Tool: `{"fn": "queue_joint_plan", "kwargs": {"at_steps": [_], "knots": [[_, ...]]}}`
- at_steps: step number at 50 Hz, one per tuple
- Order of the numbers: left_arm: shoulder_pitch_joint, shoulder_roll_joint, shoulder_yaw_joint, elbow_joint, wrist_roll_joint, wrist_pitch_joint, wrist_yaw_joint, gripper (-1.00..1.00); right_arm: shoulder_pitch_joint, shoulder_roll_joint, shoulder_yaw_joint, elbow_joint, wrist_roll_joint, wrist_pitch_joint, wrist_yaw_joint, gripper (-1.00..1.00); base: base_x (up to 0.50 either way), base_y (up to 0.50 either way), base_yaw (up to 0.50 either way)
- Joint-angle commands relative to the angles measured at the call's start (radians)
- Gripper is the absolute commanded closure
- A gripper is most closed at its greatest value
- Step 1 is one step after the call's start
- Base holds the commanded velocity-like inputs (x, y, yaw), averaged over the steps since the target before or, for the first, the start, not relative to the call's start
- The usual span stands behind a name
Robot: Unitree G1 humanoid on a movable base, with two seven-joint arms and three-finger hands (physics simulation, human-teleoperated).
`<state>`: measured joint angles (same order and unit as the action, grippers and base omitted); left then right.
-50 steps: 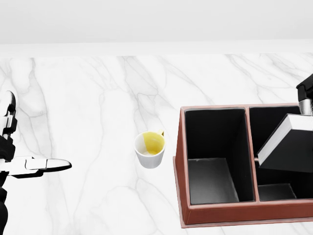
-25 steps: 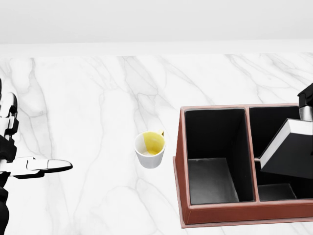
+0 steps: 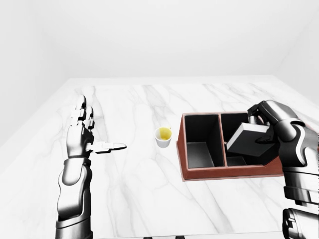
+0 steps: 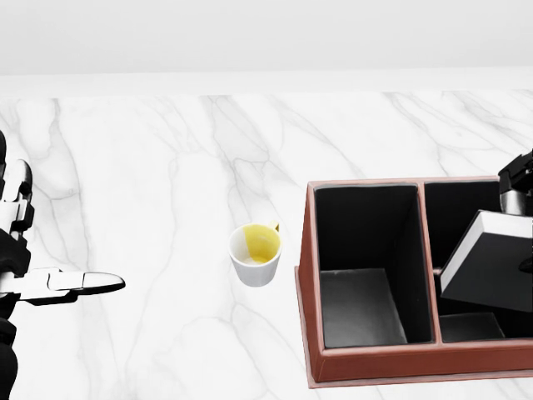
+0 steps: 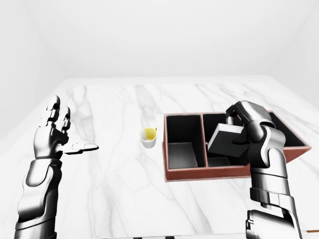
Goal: Pick up the book and place it in the caddy.
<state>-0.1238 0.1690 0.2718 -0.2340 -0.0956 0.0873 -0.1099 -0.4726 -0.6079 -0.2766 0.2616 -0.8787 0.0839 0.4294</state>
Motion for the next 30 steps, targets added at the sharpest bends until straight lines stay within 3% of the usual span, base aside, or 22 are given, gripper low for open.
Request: {"fn": "queue_joint_plan", "kwargs": {"at_steps": [1,13,16,30], "knots": [[0.001,-0.001,-0.001,0.003,0.001,0.000,0.000,-1.00,-0.014,0.005,0.005,0.032,-0.040,-0.031,-0.030,1.00,0.00,0.00,0.00],[0.003,0.000,0.002,0.002,-0.001,0.000,0.000,-1.00,-0.032,-0.011,0.012,0.067,-0.066,-0.077,-0.046,1.00,0.00,0.00,0.00],[0.003,0.000,0.001,0.004,0.000,0.000,0.000,-1.00,-0.036,-0.022,0.014,0.081,-0.076,-0.103,-0.053,1.00,0.00,0.00,0.00],[-0.002,0.004,0.007,-0.012,-0.004,0.000,0.000,-1.00,-0.055,-0.014,0.029,0.111,-0.092,-0.128,-0.062,1.00,0.00,0.00,0.00]]}}
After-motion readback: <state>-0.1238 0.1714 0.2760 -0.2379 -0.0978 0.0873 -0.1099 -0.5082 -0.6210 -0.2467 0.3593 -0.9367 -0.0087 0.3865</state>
